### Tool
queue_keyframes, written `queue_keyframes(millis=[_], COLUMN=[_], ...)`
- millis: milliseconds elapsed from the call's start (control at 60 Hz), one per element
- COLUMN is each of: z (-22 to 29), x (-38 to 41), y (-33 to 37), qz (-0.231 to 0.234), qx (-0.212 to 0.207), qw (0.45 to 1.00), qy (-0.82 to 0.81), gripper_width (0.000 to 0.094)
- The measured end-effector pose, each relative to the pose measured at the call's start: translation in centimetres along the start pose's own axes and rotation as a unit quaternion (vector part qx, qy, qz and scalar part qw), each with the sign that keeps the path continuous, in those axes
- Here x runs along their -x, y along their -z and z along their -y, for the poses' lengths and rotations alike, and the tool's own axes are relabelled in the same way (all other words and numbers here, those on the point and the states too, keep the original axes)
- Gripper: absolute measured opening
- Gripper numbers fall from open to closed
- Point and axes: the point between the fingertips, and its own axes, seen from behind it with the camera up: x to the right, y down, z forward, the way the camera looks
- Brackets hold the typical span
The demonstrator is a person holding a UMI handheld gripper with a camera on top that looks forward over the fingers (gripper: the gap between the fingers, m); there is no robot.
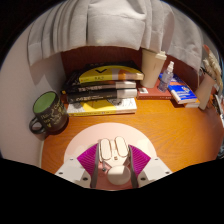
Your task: Arrange mouse
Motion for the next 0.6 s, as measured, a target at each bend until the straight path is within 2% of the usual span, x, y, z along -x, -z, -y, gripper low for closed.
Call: queue_keyframes(millis=[83,133,183,433,600], z=[-0.2,-0.5,0.4,7.0,8.3], x=[0.2,-0.1,-0.4,-4.1,-9.9], y=[-0.1,0.6,1.7,13.7,22.8], qz=[0.005,0.005,0.009,0.064,0.076], qx=[0.006,0.022,0.014,-0.07,-0.118], qw=[1.0,1.0,1.0,0.996,0.99], qy=[0.001,-0.003,-0.003,-0.006,-0.002], gripper_width=[0.0577,0.0724,0.0876,0.0868,0.0855])
